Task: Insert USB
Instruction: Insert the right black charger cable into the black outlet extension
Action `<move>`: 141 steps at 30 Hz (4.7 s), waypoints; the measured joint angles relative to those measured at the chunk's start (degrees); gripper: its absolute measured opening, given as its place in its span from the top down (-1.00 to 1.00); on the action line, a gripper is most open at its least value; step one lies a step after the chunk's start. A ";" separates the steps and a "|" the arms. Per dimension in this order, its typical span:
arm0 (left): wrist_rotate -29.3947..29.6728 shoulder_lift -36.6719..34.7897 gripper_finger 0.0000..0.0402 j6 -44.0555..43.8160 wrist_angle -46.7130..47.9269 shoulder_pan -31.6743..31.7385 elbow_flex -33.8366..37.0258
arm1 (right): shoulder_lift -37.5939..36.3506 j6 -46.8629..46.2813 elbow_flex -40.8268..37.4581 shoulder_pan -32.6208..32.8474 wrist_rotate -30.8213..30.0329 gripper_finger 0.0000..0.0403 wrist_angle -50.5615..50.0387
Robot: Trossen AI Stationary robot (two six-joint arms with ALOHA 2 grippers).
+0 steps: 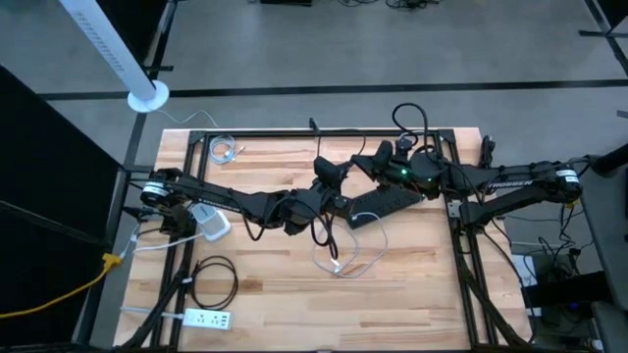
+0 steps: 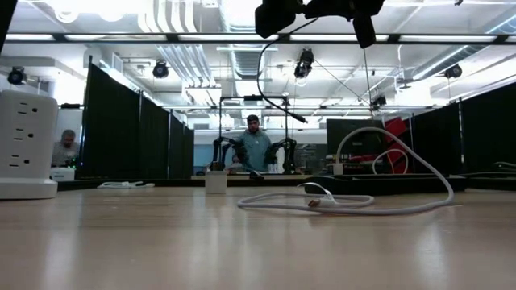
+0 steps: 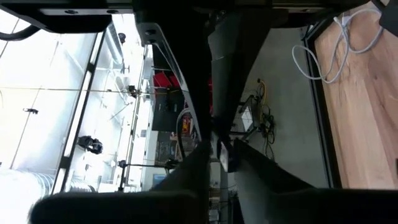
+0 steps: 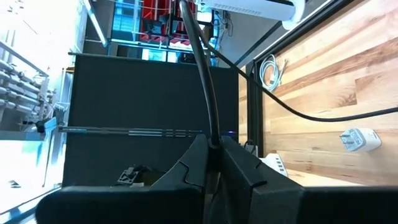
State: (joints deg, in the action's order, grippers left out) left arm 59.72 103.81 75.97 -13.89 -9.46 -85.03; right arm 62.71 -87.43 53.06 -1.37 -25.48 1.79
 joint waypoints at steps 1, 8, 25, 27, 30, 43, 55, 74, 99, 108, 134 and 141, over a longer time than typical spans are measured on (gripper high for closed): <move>0.04 0.00 0.94 -0.04 0.00 0.01 0.00 | -0.01 -0.01 0.02 0.00 -0.01 0.93 0.04; 0.31 0.02 1.00 -0.24 0.00 0.01 0.00 | -0.01 0.06 0.03 0.00 0.01 0.93 0.01; 1.55 -0.20 1.00 -4.02 -0.16 -0.36 0.00 | -0.39 9.16 0.05 0.02 0.36 0.18 0.09; 2.16 -0.79 1.00 -5.71 -0.42 -0.64 0.00 | -1.06 12.85 0.07 0.02 0.17 0.12 0.14; 2.74 -2.73 1.00 -10.05 -0.67 -1.23 0.00 | -2.51 19.41 0.09 0.02 0.00 0.07 0.28; -16.64 -12.99 1.00 -48.08 -2.53 -3.15 0.00 | -7.46 60.04 0.11 0.33 21.49 0.08 15.72; -29.74 -10.93 1.00 -62.60 -15.33 -3.49 0.00 | -6.22 71.49 0.25 4.13 24.18 0.10 26.06; -32.31 -7.85 1.00 -72.50 -22.07 -3.49 0.07 | -5.58 75.98 2.73 5.16 25.95 0.11 26.89; -32.32 -7.85 1.00 -72.59 -22.44 -3.46 0.07 | -2.88 74.56 4.74 5.23 27.27 0.83 26.75; -33.25 -7.87 0.95 -72.44 -21.47 -3.62 0.07 | -2.96 75.02 4.74 5.24 27.58 0.94 26.35; -15.14 -17.90 0.11 -92.03 30.95 -20.09 1.21 | -9.85 95.30 -0.47 3.76 34.09 0.94 -15.99; -7.55 -17.33 0.30 -103.95 29.76 -25.22 7.47 | -9.29 100.71 -11.00 -4.37 41.57 0.94 -8.37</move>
State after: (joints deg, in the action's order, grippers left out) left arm 52.17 86.48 -27.98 15.87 -34.68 -77.56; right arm 53.42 13.28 42.05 -5.74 16.09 -6.58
